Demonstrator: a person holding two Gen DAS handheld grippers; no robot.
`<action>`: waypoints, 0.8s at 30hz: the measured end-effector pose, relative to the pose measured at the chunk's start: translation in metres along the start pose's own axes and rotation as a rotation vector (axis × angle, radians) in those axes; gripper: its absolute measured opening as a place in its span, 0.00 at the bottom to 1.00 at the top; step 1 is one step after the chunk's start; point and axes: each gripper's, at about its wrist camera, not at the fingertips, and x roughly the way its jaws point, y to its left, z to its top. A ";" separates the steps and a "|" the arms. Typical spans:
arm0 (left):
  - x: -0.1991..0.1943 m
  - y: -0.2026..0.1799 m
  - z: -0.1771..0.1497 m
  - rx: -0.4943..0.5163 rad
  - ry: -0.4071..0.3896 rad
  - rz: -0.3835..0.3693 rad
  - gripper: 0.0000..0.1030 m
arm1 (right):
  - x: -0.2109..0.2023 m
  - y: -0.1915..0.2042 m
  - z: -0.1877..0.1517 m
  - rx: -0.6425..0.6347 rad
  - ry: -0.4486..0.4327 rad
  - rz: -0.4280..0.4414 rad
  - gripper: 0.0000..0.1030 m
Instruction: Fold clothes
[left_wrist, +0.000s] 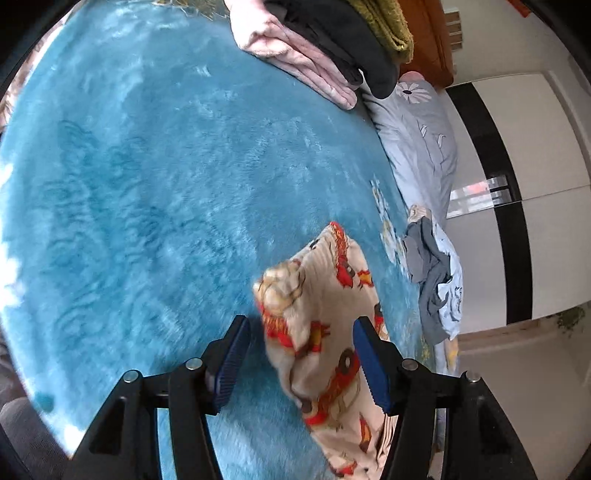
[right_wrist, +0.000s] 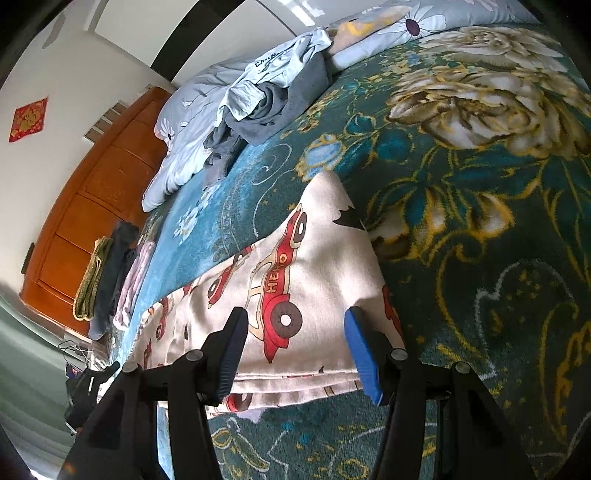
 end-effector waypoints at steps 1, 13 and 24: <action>0.002 0.000 0.002 0.000 0.000 -0.004 0.58 | 0.000 0.000 0.000 0.003 0.000 0.000 0.54; -0.004 -0.032 -0.003 0.138 -0.049 0.029 0.15 | 0.001 -0.001 0.004 0.012 0.014 0.008 0.54; 0.009 -0.209 -0.099 0.603 0.168 -0.283 0.15 | 0.002 -0.004 0.005 0.028 0.011 0.024 0.54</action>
